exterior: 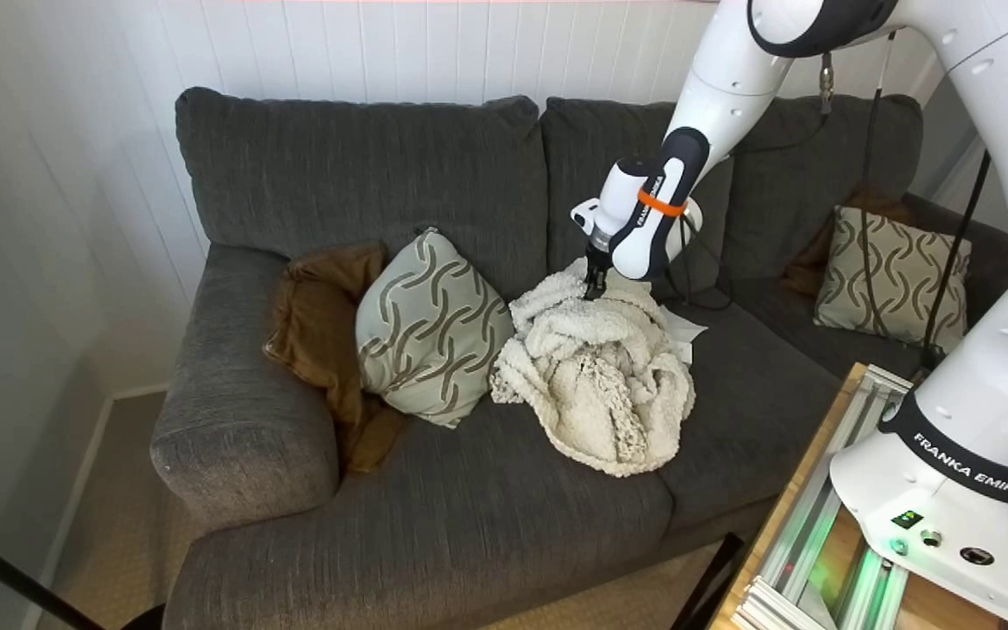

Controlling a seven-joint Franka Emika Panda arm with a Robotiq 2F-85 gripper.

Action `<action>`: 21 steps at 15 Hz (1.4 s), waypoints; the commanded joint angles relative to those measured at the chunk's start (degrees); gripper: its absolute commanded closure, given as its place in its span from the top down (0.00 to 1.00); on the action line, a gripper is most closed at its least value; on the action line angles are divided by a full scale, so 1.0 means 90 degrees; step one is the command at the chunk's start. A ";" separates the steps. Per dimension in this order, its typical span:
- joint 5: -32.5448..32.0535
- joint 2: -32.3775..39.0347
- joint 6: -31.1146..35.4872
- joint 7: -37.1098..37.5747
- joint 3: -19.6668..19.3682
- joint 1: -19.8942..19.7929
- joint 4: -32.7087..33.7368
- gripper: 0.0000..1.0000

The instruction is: Move the white blanket to the left

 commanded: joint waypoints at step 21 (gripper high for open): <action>0.0002 -0.1913 0.0871 0.0870 0.1539 -0.0212 0.0445 0.01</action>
